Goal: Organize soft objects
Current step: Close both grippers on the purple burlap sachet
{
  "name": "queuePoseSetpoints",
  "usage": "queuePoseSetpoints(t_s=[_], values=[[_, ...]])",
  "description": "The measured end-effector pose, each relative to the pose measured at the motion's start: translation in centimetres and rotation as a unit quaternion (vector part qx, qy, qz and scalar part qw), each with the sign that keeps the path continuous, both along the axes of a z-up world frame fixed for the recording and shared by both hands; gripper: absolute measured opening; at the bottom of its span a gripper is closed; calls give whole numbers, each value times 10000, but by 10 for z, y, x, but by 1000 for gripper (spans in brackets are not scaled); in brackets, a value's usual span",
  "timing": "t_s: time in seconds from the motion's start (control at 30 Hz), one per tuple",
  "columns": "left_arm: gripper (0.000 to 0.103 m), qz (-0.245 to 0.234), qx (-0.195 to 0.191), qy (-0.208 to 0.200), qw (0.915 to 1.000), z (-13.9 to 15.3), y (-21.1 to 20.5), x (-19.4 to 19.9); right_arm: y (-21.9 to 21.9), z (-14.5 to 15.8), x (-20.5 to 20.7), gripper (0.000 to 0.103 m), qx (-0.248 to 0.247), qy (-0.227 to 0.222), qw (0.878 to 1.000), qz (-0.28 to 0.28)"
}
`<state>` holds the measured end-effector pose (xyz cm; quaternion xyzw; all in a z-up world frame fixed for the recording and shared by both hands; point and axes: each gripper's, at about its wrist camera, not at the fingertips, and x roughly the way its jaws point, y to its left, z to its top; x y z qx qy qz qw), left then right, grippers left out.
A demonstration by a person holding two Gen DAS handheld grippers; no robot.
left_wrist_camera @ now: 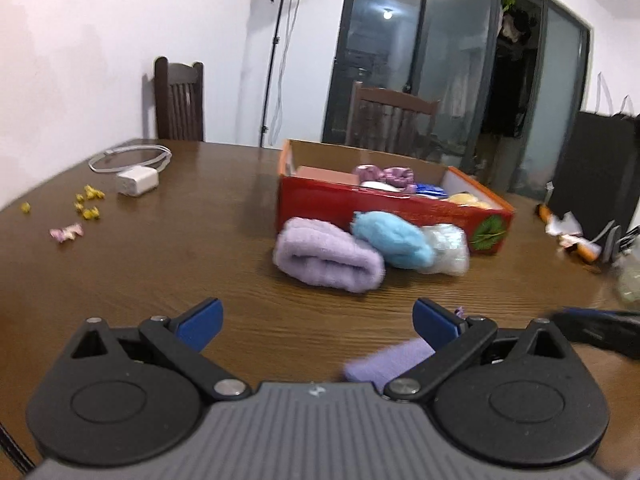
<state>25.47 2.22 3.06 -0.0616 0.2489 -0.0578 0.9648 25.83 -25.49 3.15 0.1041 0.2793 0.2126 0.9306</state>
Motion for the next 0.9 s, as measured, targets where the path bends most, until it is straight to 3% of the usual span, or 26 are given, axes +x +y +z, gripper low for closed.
queuePoseSetpoints(t_s=[0.1, 0.13, 0.17, 0.23, 0.3, 0.47, 0.57, 0.63, 0.7, 0.77, 0.9], values=[[102, -366, -158, 11, 9992, -2, -12, -12, 1, -9, 29, 69, -168, 192, 9995, -173], [96, -461, -158, 27, 9988, -4, -15, -14, 5, -12, 35, 68, -237, 223, 9993, -179], [89, -501, -158, 99, 9986, -8, -19, -15, 11, -15, 38, 67, -295, 222, 9992, -156], [58, -728, -230, 291, 9967, -16, -24, -13, 23, -22, 42, 66, -379, 302, 9987, -139], [44, -916, -439, 516, 9935, -24, -22, -10, 34, -30, 38, 65, -462, 354, 9983, -101], [37, -1029, -821, 634, 9893, -30, -14, -8, 30, -36, 19, 65, -102, 528, 9985, -144], [35, -1050, -904, 653, 9882, -33, -13, -7, 36, -37, 11, 61, -364, 403, 9984, -173], [22, -1070, -878, 661, 9882, -34, -14, -10, 44, -36, 8, 43, -645, 317, 9973, -182], [19, -1096, -767, 640, 9890, -34, -16, -12, 55, -37, 3, 29, -1105, 153, 9935, -229], [16, -1117, -724, 617, 9892, -35, -17, -16, 63, -39, -2, 24, -1418, -59, 9896, -214], [11, -1122, -632, 587, 9899, -35, -20, -20, 67, -38, -8, 15, -1491, -113, 9886, -166]])
